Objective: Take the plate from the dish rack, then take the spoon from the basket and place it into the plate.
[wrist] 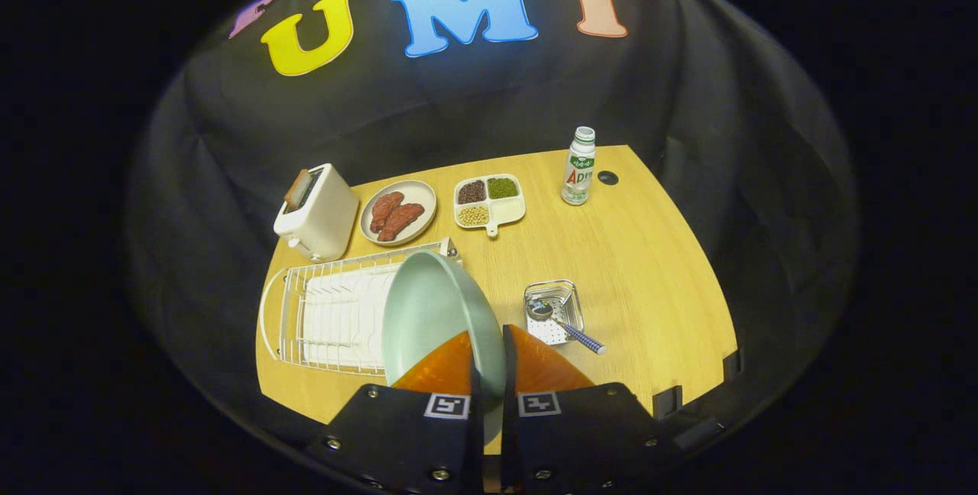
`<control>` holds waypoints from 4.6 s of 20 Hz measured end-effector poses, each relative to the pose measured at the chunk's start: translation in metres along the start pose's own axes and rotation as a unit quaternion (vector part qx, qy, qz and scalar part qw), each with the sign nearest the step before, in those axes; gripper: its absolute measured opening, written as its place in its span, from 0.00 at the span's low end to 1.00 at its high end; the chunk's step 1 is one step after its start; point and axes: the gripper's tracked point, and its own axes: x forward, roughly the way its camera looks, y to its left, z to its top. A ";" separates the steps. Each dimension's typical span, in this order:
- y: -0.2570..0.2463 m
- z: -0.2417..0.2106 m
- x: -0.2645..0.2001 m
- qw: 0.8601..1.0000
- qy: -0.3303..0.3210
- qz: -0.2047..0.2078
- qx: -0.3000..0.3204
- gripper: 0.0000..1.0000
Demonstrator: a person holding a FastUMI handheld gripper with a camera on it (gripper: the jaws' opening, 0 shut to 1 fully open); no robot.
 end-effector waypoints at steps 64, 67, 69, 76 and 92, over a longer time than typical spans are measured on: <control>-0.128 -0.045 0.059 0.891 -0.420 0.105 -0.137 0.39; -0.124 -0.048 0.074 0.890 -0.421 0.103 -0.142 0.39; -0.121 -0.045 0.079 0.885 -0.429 0.102 -0.147 0.40; -0.113 -0.036 0.114 0.881 -0.443 0.090 -0.140 0.40; -0.097 -0.030 0.123 0.894 -0.413 0.091 -0.148 0.14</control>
